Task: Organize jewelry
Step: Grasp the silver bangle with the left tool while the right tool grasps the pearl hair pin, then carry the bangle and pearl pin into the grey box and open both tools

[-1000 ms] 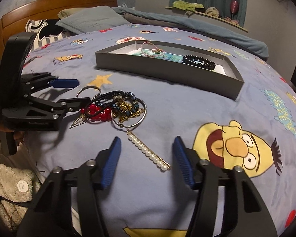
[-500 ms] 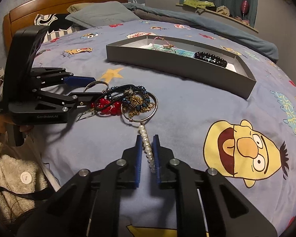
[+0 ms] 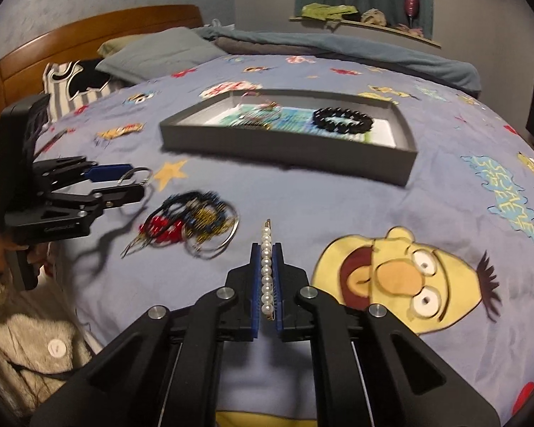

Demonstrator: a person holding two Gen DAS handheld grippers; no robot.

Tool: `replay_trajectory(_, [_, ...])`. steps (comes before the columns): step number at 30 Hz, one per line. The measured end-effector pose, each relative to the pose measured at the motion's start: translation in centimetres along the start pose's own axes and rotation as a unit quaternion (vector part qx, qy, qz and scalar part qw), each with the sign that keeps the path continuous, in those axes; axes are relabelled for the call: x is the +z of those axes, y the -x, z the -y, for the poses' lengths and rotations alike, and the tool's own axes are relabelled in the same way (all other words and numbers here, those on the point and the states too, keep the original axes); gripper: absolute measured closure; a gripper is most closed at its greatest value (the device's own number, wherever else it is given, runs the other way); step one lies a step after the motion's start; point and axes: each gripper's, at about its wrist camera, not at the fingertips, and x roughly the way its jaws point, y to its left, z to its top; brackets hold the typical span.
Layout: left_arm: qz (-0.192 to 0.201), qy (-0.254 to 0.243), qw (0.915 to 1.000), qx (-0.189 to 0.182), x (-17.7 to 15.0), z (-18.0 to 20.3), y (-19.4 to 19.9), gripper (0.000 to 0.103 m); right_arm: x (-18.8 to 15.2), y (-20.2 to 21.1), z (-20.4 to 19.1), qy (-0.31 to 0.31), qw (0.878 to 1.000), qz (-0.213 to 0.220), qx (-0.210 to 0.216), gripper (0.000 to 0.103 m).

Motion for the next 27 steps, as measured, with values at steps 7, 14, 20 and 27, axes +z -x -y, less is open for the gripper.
replay_trajectory(7, [0.014, 0.001, 0.9998, 0.014, 2.4, -1.1, 0.5, 0.055, 2.8, 0.2, 1.3, -0.015, 1.0, 0.022, -0.001, 0.097])
replay_trajectory(14, [0.024, 0.011, 0.9996, 0.012, 6.9, -2.6, -0.7, 0.055, 7.4, -0.6, 3.5, -0.04, 0.998, 0.046, -0.011, 0.097])
replay_trajectory(20, [0.001, 0.003, 0.9999, 0.016, 9.8, -3.1, -3.7, 0.055, 10.9, -4.1, 5.5, -0.07, 0.997, 0.032, -0.015, 0.097])
replay_trajectory(27, [-0.043, 0.034, 0.9985, 0.007, 11.9, -4.4, -7.9, 0.055, 12.2, -8.7, 5.5, -0.081, 0.997, -0.006, -0.011, 0.097])
